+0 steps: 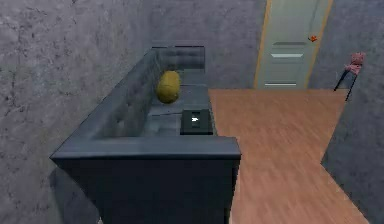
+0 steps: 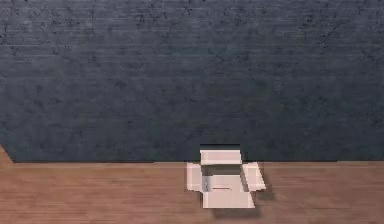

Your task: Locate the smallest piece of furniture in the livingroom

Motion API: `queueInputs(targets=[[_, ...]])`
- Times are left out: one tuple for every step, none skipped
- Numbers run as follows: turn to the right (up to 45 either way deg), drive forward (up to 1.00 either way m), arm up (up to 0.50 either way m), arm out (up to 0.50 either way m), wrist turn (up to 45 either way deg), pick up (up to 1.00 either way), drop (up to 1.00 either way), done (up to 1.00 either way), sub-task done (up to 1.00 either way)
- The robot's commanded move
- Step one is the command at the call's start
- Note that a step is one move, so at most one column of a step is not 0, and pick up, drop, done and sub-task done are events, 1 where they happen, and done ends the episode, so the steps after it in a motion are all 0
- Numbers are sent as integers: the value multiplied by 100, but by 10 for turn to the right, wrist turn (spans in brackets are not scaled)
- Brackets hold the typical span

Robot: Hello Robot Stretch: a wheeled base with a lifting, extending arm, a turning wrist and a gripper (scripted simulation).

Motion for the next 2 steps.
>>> queueInputs(targets=[[330,0,0,0,0,0,0,0,0],[0,50,0,0,0,0,0,0,0]])
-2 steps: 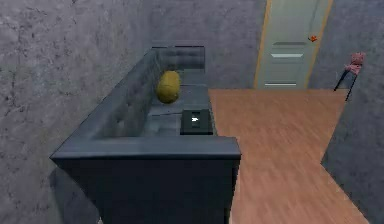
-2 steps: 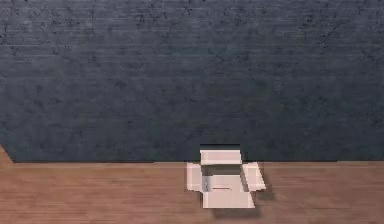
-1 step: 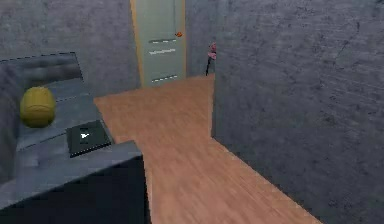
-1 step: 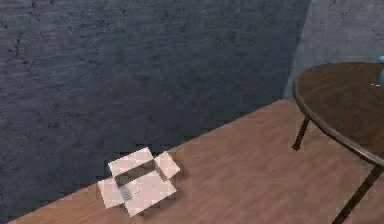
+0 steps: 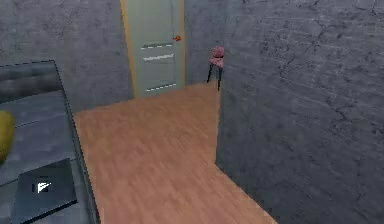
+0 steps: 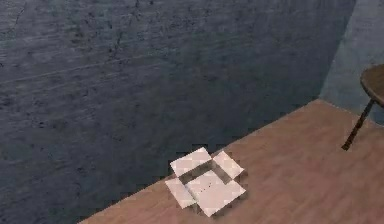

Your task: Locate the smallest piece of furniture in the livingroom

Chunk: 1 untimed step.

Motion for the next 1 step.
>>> queueInputs(targets=[[90,0,0,0,0,0,0,0,0]])
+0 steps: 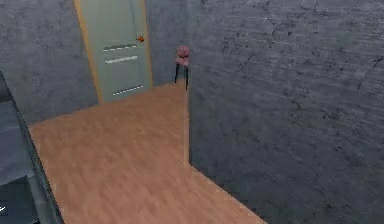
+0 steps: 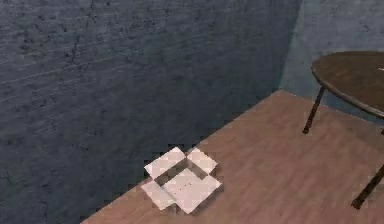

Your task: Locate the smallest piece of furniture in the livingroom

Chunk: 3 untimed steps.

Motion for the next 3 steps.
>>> queueInputs(targets=[[0,45,0,0,0,0,0,0,0],[-240,0,0,0,0,0,0,0,0],[0,95,0,0,0,0,0,0,0]])
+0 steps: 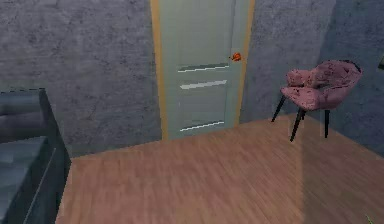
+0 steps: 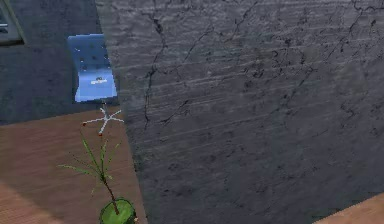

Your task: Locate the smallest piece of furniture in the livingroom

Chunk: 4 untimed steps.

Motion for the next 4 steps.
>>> queueInputs(targets=[[180,0,0,0,0,0,0,0,0],[0,100,0,0,0,0,0,0,0],[450,0,0,0,0,0,0,0,0],[30,0,0,0,0,0,0,0,0]])
